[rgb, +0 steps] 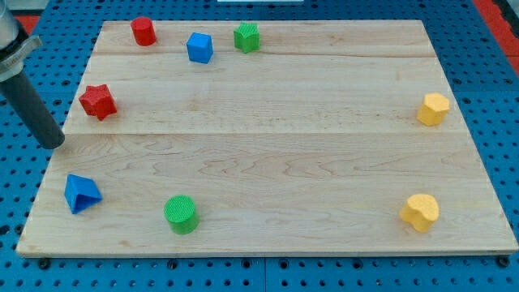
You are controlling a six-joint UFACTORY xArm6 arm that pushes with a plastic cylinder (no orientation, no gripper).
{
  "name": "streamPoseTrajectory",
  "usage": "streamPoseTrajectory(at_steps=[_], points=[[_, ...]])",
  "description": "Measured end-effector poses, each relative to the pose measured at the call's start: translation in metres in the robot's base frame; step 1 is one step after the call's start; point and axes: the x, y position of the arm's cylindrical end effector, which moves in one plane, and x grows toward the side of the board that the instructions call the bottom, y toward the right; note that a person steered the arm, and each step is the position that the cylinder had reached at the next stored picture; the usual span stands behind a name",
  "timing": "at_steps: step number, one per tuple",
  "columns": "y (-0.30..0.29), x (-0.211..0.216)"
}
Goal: Push the red star slightly right
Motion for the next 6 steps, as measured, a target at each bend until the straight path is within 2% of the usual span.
streamPoseTrajectory(at_steps=[6], points=[[-0.0140,-0.0032]])
